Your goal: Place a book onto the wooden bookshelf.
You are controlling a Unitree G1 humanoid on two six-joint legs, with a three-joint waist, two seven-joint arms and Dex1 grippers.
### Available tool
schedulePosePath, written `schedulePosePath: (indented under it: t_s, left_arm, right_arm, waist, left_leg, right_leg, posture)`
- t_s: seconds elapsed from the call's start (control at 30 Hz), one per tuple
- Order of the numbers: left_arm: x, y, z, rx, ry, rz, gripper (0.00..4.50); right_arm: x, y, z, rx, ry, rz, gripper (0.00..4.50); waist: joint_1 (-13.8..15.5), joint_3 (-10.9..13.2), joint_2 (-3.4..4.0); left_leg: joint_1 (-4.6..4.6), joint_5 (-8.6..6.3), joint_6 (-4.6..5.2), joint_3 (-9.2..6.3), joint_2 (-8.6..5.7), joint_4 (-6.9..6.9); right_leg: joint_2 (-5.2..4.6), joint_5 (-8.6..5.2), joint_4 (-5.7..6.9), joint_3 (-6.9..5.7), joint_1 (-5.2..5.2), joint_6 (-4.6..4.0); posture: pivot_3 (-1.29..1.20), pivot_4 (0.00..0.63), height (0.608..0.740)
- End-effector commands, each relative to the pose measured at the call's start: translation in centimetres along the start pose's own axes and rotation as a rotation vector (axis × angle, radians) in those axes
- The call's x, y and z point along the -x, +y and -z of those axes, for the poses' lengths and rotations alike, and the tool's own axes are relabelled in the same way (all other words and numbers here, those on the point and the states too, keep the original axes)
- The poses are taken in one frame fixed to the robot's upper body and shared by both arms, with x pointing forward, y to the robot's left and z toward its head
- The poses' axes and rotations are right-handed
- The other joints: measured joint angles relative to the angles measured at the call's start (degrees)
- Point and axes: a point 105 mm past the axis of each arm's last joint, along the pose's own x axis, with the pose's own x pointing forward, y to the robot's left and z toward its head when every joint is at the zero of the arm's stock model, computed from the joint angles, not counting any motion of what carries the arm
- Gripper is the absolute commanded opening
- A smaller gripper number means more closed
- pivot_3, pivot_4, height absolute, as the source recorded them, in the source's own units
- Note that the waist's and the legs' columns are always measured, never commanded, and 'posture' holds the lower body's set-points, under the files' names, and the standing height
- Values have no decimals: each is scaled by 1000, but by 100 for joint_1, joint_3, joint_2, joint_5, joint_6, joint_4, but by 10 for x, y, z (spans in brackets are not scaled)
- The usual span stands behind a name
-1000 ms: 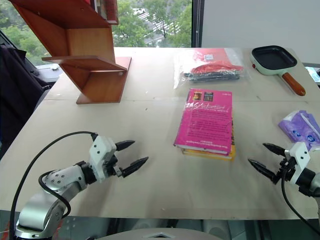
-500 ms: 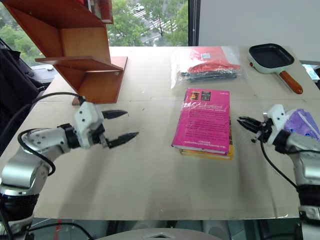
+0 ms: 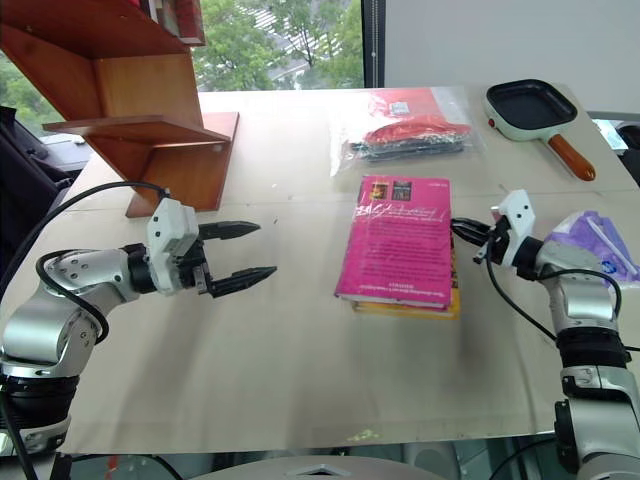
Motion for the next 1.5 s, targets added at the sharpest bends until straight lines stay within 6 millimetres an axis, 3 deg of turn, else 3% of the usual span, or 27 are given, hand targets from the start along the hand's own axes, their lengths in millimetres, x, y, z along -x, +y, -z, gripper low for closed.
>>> schedulePosePath:
  t_s: [0.03, 0.2, 0.47, 0.63, 0.77, 0.87, 0.93, 1.07, 1.1, 1.2, 1.5]
  left_arm:
    - [6, -11, -17, 15, -52, 69, 4500]
    - [11, -16, -22, 69, -83, 122, 4500]
    - [10, -15, -15, 80, -53, 108, 4500]
    - [-6, -6, 8, 260, -63, 1, 4500]
    - [-27, 4, 32, 498, -52, -88, 4500]
    - [-48, 13, 36, 711, -129, -78, 4500]
    - [-66, 12, 36, 896, -183, 23, 4500]
    - [-88, 11, 38, 1135, -214, 172, 4500]
    - [-93, 12, 41, 1167, -202, 182, 4500]
    - [-111, 15, 50, 1244, -171, 202, 4500]
    - [-150, 22, 45, 1453, -237, 277, 4500]
  right_arm:
    - [-6, 8, -17, 38, -44, -45, 36]
    - [-11, 14, -16, 34, -40, -69, 36]
    - [-9, 9, -14, 46, -29, -28, 36]
    - [16, -3, -20, 54, -33, 50, 36]
    - [52, 8, -33, 35, -46, 51, 36]
    - [76, 33, -41, 23, -11, -38, 1366]
    - [91, 48, -49, -4, -2, -58, 2205]
    - [102, 73, -62, -31, -14, -76, 4201]
    - [104, 79, -64, -33, -16, -80, 4434]
    - [108, 93, -68, -6, -26, -75, 4434]
    - [117, 110, -60, -28, -8, -48, 4434]
  waist:
    - [-13, 0, 0]
    - [-19, 0, 0]
    - [-21, 0, 1]
    - [26, 0, 1]
    - [141, 0, 1]
    - [168, 0, 0]
    - [177, 0, -9]
    - [155, 1, -23]
    - [137, 1, -26]
    - [132, 5, -35]
    - [327, 4, -48]
  left_leg:
    - [0, 0, -1, 0, 0, 0]
    - [5, 1, -2, 1, -1, 3]
    - [5, 2, -3, 2, -1, 3]
    - [6, 2, -4, 3, -1, 4]
    - [3, 2, -4, 2, -2, 4]
    - [0, 2, -3, 0, -3, 13]
    - [0, 2, -4, 0, -3, 24]
    - [2, 1, -4, 2, -3, 52]
    - [3, 1, -5, 6, -3, 56]
    - [3, 1, -5, 6, -3, 67]
    - [3, 1, -5, 3, -9, 79]
  right_leg:
    - [0, 0, 2, 0, 0, 0]
    - [1, 1, 12, 3, 0, -1]
    - [2, 1, 12, 5, -1, -2]
    - [1, 1, 12, 6, -1, -2]
    - [1, 1, 11, 6, -2, -2]
    - [1, 1, 18, 4, -1, -1]
    - [1, 1, 27, 3, 1, 0]
    - [3, 2, 55, 5, 4, 1]
    - [3, 2, 60, 10, 5, 1]
    - [3, 2, 68, 10, 5, 2]
    - [0, 8, 61, 7, 15, 12]
  posture:
    - [0, 150, 720]
    - [0, 150, 720]
    - [0, 150, 720]
    - [0, 150, 720]
    - [0, 150, 720]
    - [0, 150, 720]
    - [0, 150, 720]
    - [0, 150, 720]
    - [0, 150, 720]
    - [0, 150, 720]
    - [0, 150, 720]
